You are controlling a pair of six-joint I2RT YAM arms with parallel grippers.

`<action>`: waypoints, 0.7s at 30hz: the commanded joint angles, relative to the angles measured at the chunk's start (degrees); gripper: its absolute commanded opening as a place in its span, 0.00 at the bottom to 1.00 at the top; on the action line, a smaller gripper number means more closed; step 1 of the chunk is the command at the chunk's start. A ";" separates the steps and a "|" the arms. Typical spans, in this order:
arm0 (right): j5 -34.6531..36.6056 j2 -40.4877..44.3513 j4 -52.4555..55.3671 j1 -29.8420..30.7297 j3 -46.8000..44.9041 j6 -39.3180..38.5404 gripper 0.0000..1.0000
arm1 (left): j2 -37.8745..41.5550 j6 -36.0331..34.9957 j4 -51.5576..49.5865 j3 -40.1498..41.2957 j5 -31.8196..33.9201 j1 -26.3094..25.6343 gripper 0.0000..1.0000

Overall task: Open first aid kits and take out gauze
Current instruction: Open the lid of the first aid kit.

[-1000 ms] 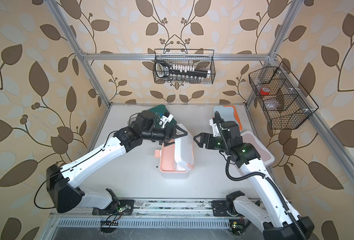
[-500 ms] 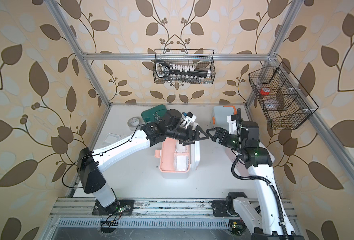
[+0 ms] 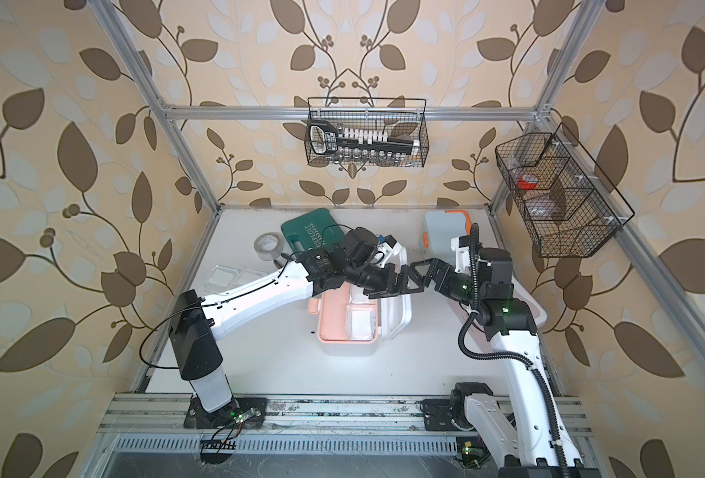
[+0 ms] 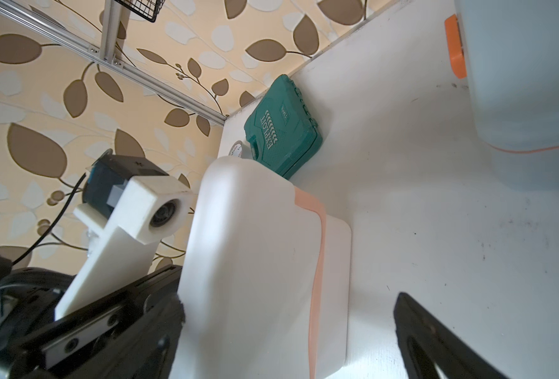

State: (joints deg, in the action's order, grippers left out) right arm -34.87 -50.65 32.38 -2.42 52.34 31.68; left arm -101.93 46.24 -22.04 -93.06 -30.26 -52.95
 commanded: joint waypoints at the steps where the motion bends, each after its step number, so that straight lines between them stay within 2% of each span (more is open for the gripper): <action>1: 3.13 1.65 2.34 -0.18 0.08 -2.12 1.00 | 4.46 -3.18 -1.52 -0.99 2.74 -0.40 0.99; 6: 5.59 2.52 4.15 -0.21 0.35 -3.25 0.99 | 8.32 -5.19 -5.40 0.10 6.21 -0.40 0.99; 12: 9.19 2.31 6.67 -0.05 2.78 -3.84 1.00 | 14.54 -7.03 -7.86 5.95 13.91 -0.18 0.99; 21: 3.30 3.97 4.30 -0.05 3.73 -1.65 0.99 | 18.93 -9.12 -15.38 12.39 20.41 5.20 0.99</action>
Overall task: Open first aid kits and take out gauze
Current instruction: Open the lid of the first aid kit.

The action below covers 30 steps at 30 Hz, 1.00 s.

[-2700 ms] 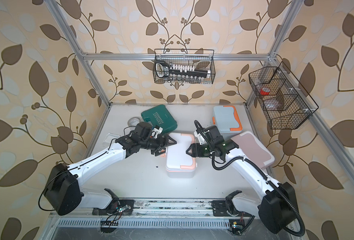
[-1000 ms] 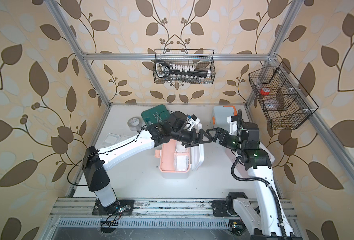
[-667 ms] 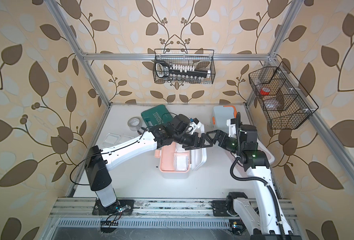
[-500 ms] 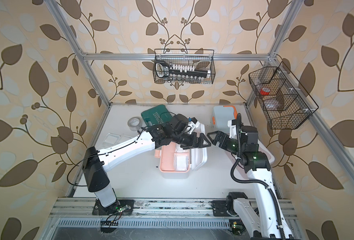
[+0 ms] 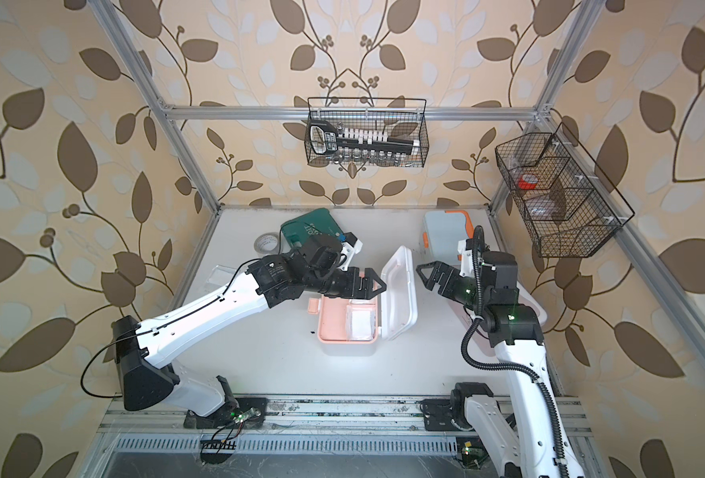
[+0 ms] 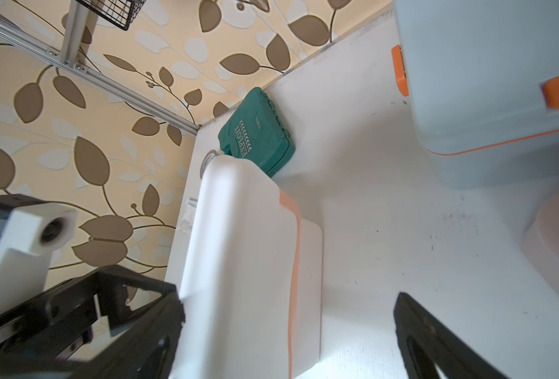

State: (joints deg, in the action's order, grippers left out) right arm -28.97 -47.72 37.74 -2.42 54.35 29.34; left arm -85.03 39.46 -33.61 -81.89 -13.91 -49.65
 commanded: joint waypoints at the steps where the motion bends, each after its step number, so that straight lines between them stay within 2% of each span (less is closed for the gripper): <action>1: -3.20 1.27 -1.70 -0.05 1.81 1.24 1.00 | 2.00 -2.55 -4.43 1.81 4.58 2.66 0.99; 6: -7.33 0.68 -4.07 0.09 2.12 3.64 0.99 | -0.10 -4.45 -7.55 2.03 6.13 5.85 0.91; 8: -6.71 -0.29 -2.83 0.45 2.70 3.24 0.99 | -2.16 -5.22 -9.27 0.61 7.20 6.32 0.87; 13: 5.93 -0.92 4.18 1.00 4.90 -0.80 0.99 | -8.13 -6.87 -12.55 -4.27 8.20 6.40 0.77; 16: 15.04 -1.30 8.16 0.94 7.04 0.34 0.99 | -11.49 -7.03 -13.62 -6.94 7.22 6.31 0.74; 18: 18.01 -2.20 10.51 1.01 9.19 1.48 1.00 | -13.37 -7.03 -14.67 -8.83 6.65 6.27 0.73; 22: 8.43 -2.57 8.31 1.90 12.34 0.01 0.99 | -15.87 -7.03 -17.11 -12.57 6.68 6.15 0.71; 24: 5.42 -2.60 6.14 4.49 12.97 0.29 1.00 | -16.47 -7.12 -18.17 -14.00 7.05 6.05 0.71; 30: 17.45 -6.84 7.17 21.35 13.73 -1.39 1.00 | -16.98 -7.25 -19.90 -14.98 10.42 5.75 0.71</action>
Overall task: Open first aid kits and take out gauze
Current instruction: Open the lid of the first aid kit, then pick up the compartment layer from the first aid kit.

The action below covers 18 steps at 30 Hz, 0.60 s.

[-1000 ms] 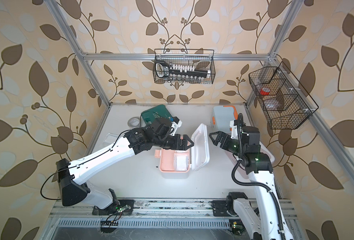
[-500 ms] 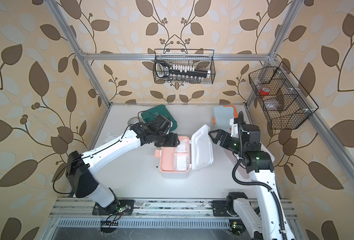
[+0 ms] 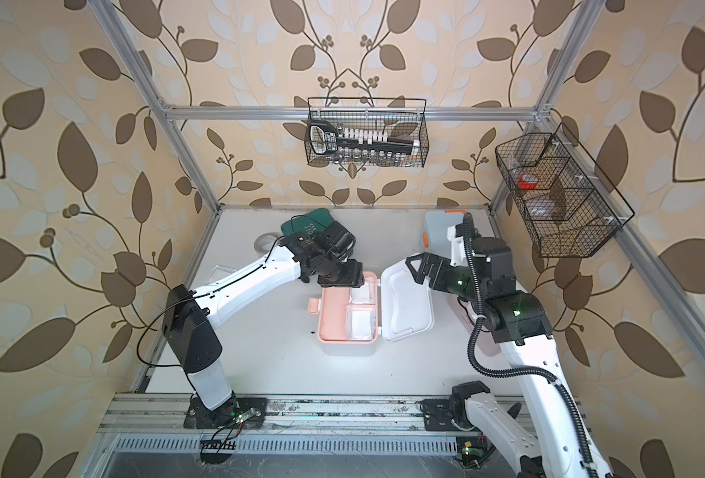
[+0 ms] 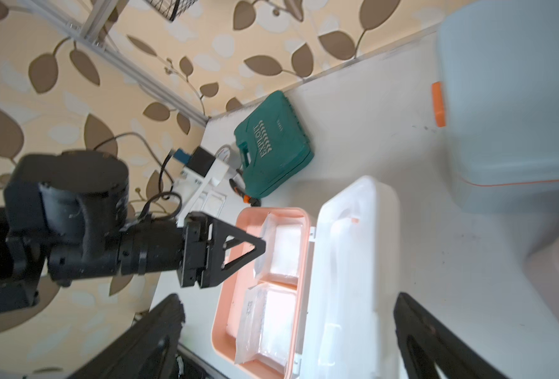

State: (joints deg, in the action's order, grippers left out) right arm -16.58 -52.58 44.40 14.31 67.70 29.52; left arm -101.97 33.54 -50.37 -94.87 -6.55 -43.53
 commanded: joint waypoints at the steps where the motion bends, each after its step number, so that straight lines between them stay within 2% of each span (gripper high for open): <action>1: 5.85 -2.89 -0.04 7.15 -0.36 -1.57 1.00 | -0.50 -1.59 -4.28 -2.59 4.07 -0.42 0.70; 7: 13.33 -8.97 0.78 20.03 -1.98 -1.14 0.99 | -4.81 -3.09 -10.52 -8.57 9.65 -1.98 0.67; 12: 15.04 -8.21 -0.43 20.49 -4.94 -0.15 0.95 | -9.46 -3.88 -13.95 -13.49 9.75 -2.00 0.62; 18: 15.66 -8.41 -0.39 20.17 -5.58 -0.37 0.87 | -11.75 -3.72 -14.40 -14.92 9.18 -2.43 0.55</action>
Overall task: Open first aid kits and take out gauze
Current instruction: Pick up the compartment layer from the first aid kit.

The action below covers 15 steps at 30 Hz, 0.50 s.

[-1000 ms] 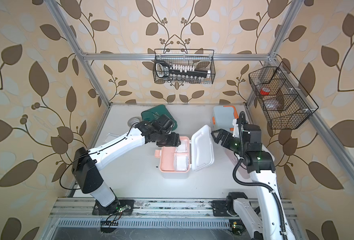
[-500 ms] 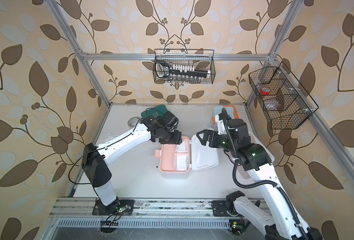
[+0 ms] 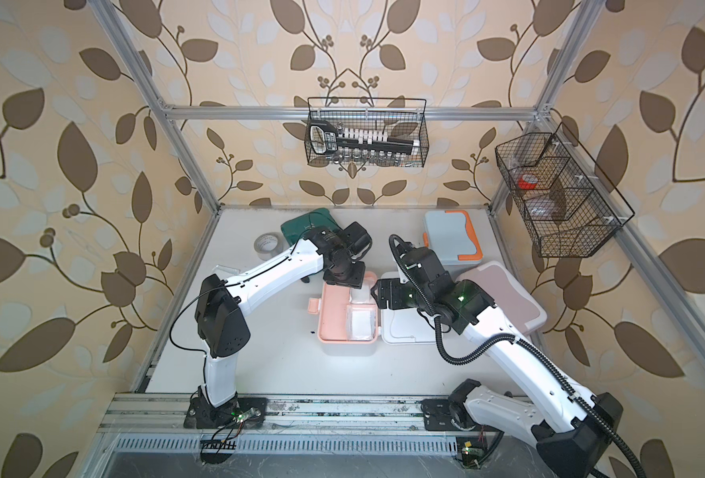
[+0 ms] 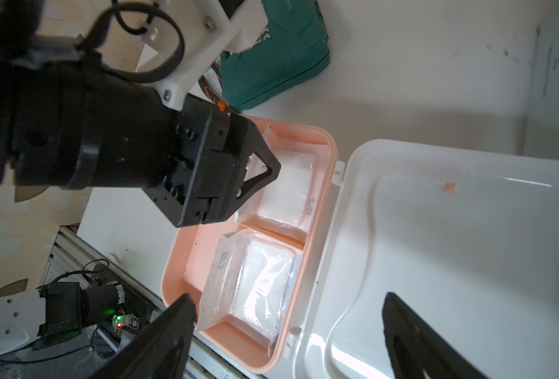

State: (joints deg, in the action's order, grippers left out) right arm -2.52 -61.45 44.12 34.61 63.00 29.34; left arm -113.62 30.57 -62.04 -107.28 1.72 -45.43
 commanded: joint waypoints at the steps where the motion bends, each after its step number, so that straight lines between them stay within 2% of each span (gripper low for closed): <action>1: 1.16 0.47 -0.19 -0.15 -1.02 -0.17 0.87 | -0.15 -0.57 -2.69 -2.34 0.97 -0.54 0.54; 7: -0.26 1.50 -2.87 -2.03 -4.57 0.22 0.86 | -0.65 0.67 -2.73 -1.83 0.50 -1.11 0.40; 11: -6.74 2.29 -7.54 -5.28 -8.74 1.28 0.86 | 0.25 2.46 -1.57 0.10 0.46 -1.85 0.29; 15: -6.87 2.90 -9.25 -5.56 -9.87 0.80 0.89 | 2.62 3.70 0.89 3.41 0.08 -1.95 0.23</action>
State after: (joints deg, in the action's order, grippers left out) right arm -7.16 -59.94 38.11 29.21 53.69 30.13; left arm -114.19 32.60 -61.73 -105.62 1.93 -46.96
